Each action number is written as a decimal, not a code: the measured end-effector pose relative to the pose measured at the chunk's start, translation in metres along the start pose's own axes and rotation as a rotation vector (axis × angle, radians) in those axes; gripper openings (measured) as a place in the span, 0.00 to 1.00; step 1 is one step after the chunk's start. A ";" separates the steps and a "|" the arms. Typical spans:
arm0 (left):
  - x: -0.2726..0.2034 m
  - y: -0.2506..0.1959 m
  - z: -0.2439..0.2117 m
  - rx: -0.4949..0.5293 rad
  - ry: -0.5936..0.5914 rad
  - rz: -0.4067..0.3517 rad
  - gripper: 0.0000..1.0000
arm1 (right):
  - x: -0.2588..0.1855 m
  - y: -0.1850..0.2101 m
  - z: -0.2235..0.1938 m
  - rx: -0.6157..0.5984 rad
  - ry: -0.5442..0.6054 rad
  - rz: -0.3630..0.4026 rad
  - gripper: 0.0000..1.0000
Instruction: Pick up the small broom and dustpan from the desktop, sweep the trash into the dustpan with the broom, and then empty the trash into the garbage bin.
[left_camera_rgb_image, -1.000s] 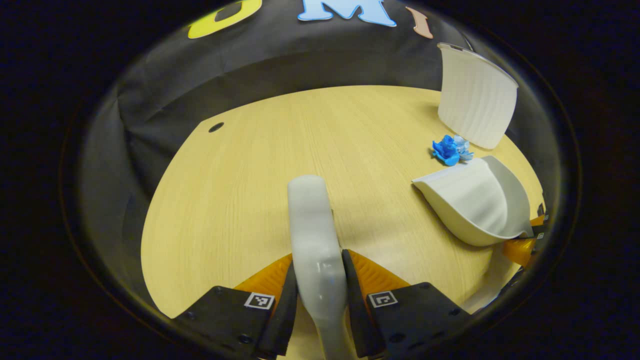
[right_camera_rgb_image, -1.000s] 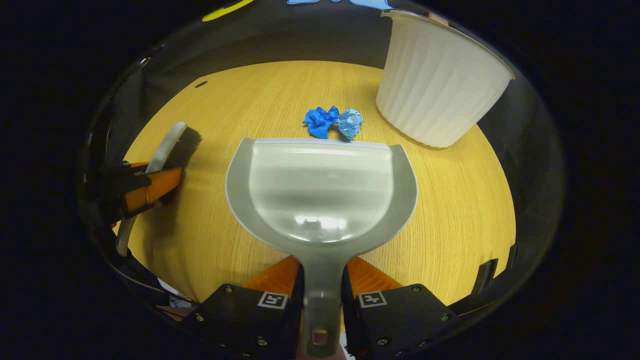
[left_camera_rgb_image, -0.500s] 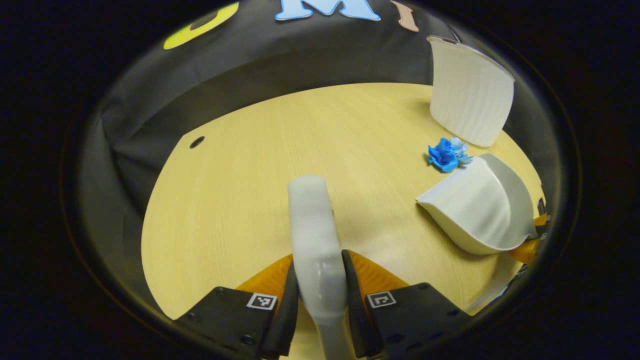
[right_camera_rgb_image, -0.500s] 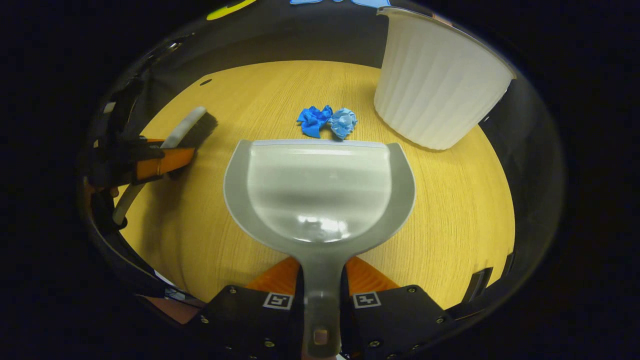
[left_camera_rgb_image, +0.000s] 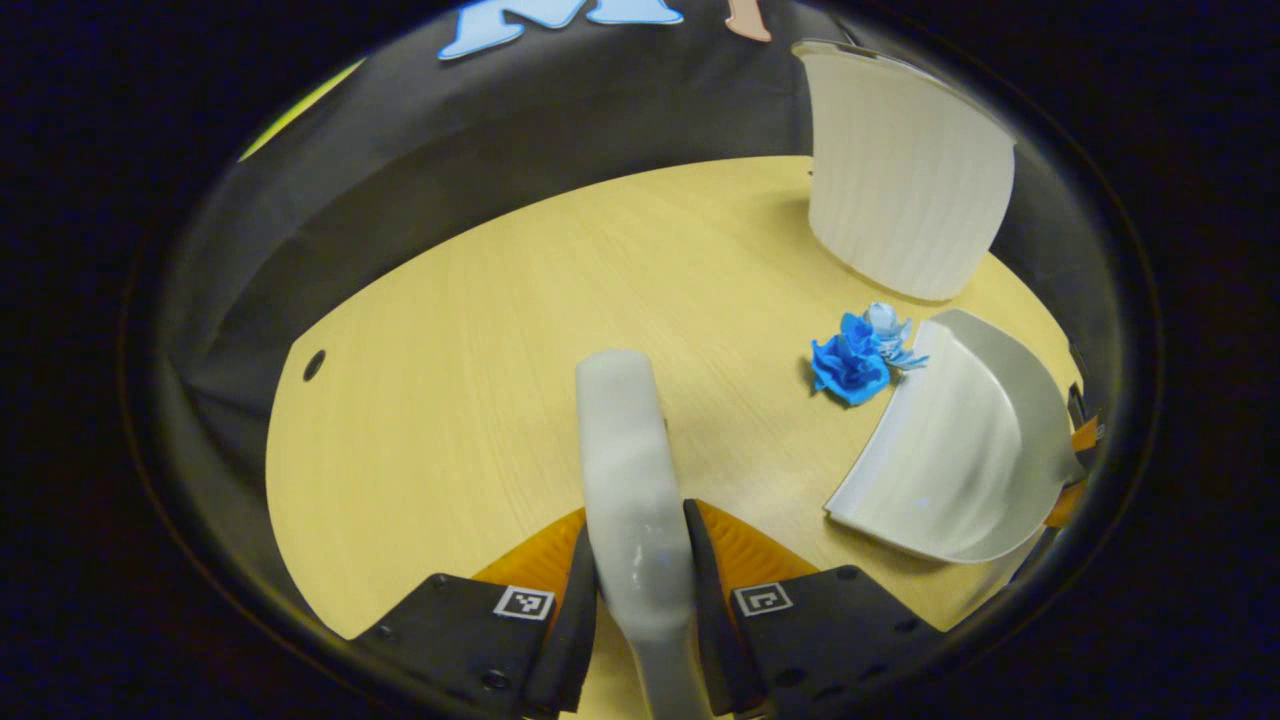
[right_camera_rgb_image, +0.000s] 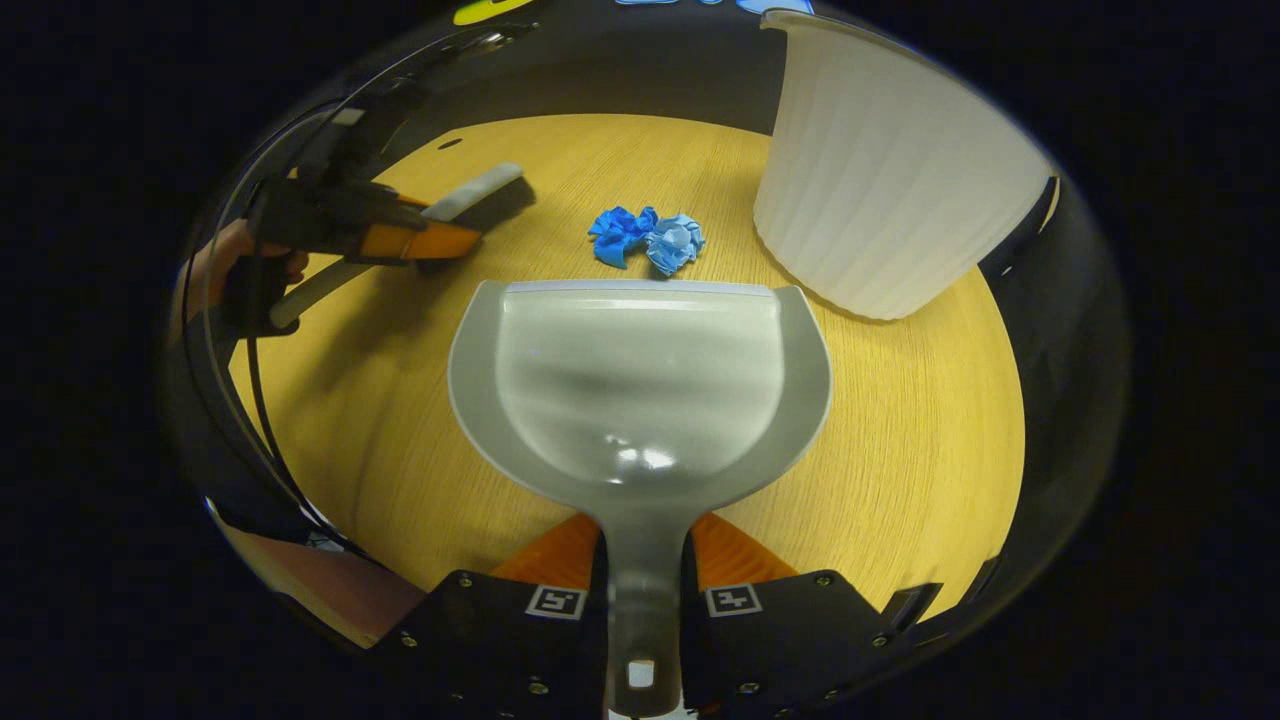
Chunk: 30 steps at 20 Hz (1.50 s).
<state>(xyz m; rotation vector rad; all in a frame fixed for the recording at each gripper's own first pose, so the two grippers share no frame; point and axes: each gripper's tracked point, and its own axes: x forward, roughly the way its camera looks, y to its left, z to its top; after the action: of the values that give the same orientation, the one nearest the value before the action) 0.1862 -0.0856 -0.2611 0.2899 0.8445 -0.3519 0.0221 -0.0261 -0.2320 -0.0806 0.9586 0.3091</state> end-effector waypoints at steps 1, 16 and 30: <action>0.004 -0.008 0.007 0.013 0.003 -0.020 0.48 | -0.001 -0.004 -0.001 -0.014 0.002 0.004 0.29; 0.023 -0.087 0.064 0.299 0.008 -0.382 0.51 | 0.000 -0.010 0.002 -0.112 0.015 0.055 0.29; -0.035 -0.092 0.093 0.307 0.022 -0.590 0.49 | -0.009 -0.010 0.017 -0.092 -0.049 0.032 0.29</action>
<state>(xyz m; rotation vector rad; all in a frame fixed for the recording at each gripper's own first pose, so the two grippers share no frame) 0.1895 -0.1980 -0.1862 0.3253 0.8877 -1.0364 0.0337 -0.0339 -0.2157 -0.1407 0.8976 0.3834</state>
